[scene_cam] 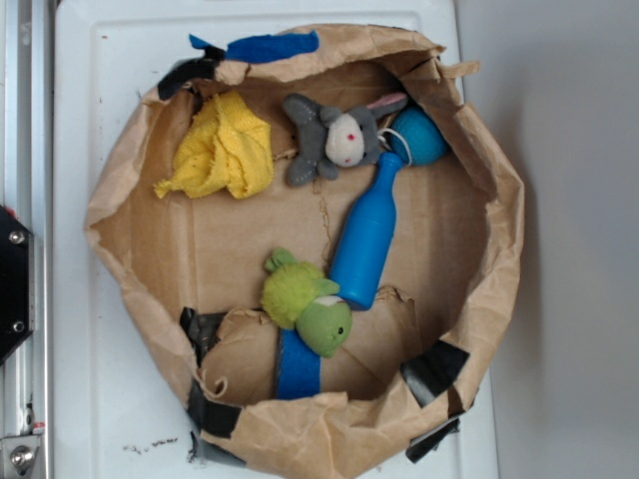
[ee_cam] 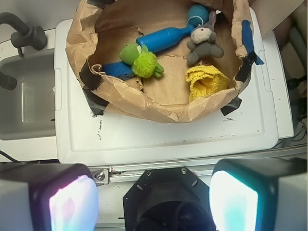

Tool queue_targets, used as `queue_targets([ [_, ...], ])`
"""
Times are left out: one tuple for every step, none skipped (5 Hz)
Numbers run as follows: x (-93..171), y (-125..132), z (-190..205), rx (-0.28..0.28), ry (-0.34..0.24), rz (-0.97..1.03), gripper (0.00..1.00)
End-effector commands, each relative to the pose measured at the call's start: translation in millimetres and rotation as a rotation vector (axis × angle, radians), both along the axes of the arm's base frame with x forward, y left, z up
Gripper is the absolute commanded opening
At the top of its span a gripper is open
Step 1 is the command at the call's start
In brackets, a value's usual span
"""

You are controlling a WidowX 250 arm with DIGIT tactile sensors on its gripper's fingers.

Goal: Grab the yellow cloth.

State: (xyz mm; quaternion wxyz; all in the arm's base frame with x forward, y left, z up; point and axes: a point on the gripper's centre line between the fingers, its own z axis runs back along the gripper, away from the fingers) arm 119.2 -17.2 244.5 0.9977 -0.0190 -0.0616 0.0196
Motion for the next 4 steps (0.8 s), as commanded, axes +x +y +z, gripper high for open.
queue_targets([
  [0.0,0.0,0.0,0.0,0.0,0.0,1.0],
  [17.1,5.0,-0.8,-0.01,-0.019,0.062,1.0],
  [27.4,11.4,-4.5,-0.026,-0.018,0.096,1.0],
  [31.3,20.2,-14.6,-0.018,-0.009,0.102,1.0],
])
